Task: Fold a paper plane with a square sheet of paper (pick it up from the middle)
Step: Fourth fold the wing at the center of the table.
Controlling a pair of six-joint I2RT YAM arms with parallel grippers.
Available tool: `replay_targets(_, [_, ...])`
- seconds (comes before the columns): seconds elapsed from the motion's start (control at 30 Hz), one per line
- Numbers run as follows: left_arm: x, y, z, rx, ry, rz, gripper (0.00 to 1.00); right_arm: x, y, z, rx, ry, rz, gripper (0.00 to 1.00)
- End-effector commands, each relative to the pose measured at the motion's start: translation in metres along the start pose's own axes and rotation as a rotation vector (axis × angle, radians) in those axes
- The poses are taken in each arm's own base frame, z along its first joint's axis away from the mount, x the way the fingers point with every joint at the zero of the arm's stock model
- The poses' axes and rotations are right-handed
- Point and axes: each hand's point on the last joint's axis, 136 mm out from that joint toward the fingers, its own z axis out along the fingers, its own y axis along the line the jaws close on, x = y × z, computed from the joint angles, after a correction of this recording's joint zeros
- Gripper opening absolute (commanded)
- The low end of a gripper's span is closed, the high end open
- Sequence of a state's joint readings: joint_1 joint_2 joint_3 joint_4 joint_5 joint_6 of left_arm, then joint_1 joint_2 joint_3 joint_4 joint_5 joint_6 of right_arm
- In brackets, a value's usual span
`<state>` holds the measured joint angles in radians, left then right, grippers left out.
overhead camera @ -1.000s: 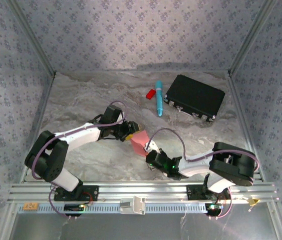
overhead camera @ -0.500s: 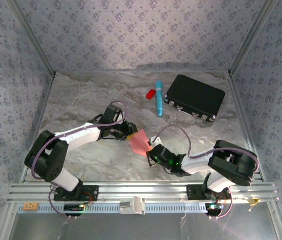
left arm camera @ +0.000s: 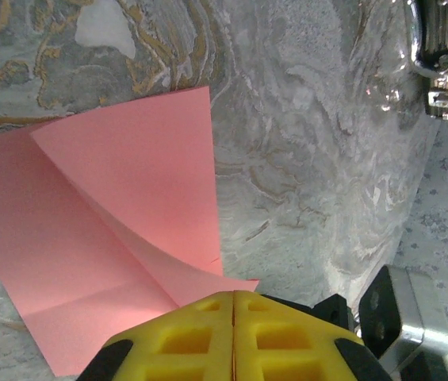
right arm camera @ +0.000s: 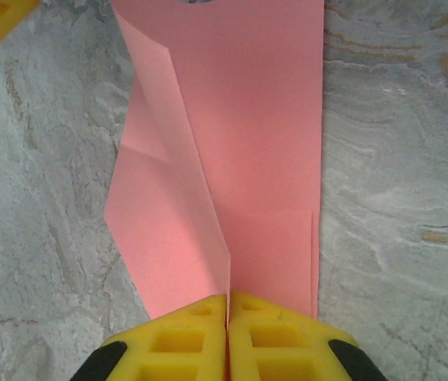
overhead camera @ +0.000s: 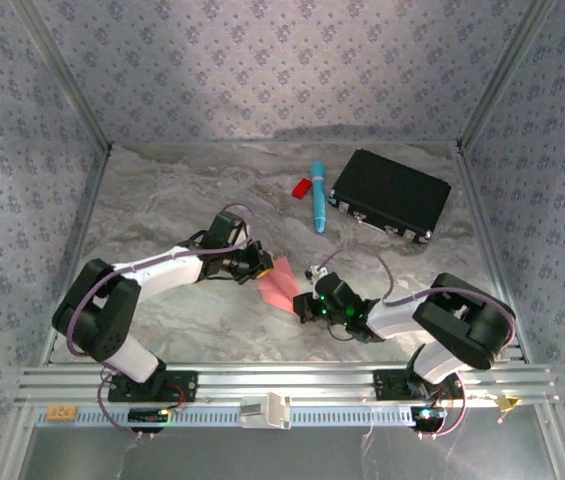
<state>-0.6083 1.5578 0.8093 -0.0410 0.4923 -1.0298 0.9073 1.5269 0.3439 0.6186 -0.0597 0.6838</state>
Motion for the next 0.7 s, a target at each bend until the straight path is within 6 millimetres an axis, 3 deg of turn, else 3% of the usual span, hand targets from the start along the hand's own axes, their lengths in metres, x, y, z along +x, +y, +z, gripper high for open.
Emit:
replay_targets(0.0, [0.008,-0.004,0.009,0.031,0.039,0.023,0.06,0.018,-0.008,0.003,-0.005,0.079,0.076,0.09])
replay_targets(0.27, [0.013,-0.007,0.024,0.050,0.047,0.049,0.04,0.019,-0.010,0.010,-0.043,0.123,0.181,0.09])
replay_targets(0.67, [0.010,0.011,0.042,0.004,0.045,0.040,0.03,0.019,-0.011,0.011,-0.040,0.129,0.218,0.13])
